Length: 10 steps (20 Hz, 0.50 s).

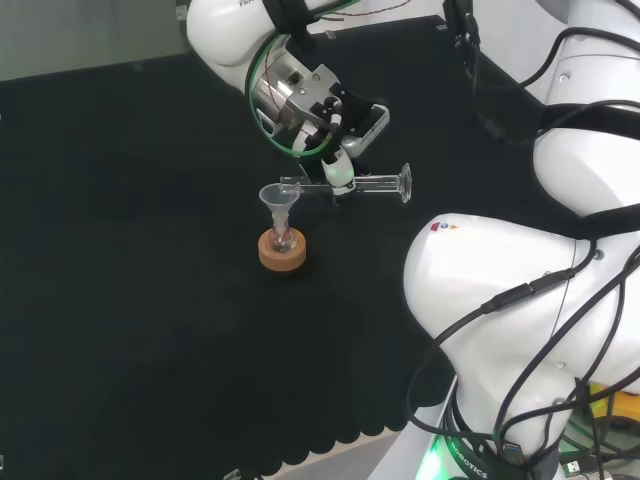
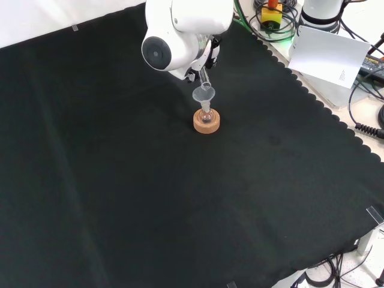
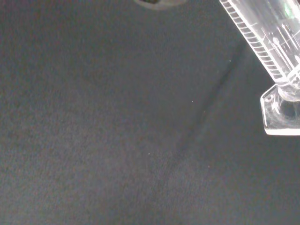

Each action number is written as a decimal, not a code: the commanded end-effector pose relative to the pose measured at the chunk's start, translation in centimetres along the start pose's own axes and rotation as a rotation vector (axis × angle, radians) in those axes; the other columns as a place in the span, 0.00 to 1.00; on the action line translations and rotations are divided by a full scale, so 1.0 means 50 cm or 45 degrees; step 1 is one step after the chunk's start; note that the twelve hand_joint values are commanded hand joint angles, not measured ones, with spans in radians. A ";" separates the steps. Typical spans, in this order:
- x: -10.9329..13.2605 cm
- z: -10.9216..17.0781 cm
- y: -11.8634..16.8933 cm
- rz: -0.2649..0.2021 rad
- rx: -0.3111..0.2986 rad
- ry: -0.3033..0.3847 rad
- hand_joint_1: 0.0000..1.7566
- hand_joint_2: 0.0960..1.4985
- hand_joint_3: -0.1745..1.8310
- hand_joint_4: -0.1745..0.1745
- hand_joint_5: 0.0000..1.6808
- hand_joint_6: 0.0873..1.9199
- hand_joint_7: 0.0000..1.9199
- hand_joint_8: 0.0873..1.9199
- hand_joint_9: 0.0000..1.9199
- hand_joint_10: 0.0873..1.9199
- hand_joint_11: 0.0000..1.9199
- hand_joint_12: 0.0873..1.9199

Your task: Pour the water from the graduated cylinder into the round-bottom flask.

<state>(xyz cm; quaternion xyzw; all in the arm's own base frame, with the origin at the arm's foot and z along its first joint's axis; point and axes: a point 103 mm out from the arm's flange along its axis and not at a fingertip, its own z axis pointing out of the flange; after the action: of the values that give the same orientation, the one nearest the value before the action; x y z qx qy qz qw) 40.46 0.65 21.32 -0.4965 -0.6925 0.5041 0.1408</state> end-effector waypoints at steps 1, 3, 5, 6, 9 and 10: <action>-0.010 0.005 -0.001 0.020 0.025 -0.013 0.79 0.70 0.09 0.00 0.59 0.48 0.47 0.54 0.60 0.39 0.55 0.43; -0.004 0.000 -0.004 0.033 0.033 -0.022 0.79 0.70 0.09 0.00 0.59 0.48 0.47 0.54 0.60 0.39 0.55 0.43; -0.001 -0.003 -0.005 0.040 0.043 -0.019 0.79 0.70 0.09 0.00 0.59 0.48 0.47 0.54 0.60 0.39 0.55 0.43; -0.002 -0.003 -0.006 0.045 0.048 -0.013 0.79 0.70 0.09 0.00 0.59 0.48 0.47 0.54 0.60 0.39 0.55 0.43; -0.003 -0.005 -0.007 0.050 0.050 -0.017 0.79 0.70 0.09 0.00 0.59 0.48 0.47 0.54 0.60 0.40 0.55 0.43; -0.003 -0.006 -0.008 0.052 0.053 -0.020 0.79 0.70 0.09 0.00 0.59 0.48 0.47 0.54 0.60 0.40 0.55 0.43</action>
<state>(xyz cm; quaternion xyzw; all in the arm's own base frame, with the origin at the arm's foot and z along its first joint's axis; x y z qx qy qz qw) 40.54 0.63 21.72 -0.5033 -0.6756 0.5214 0.1354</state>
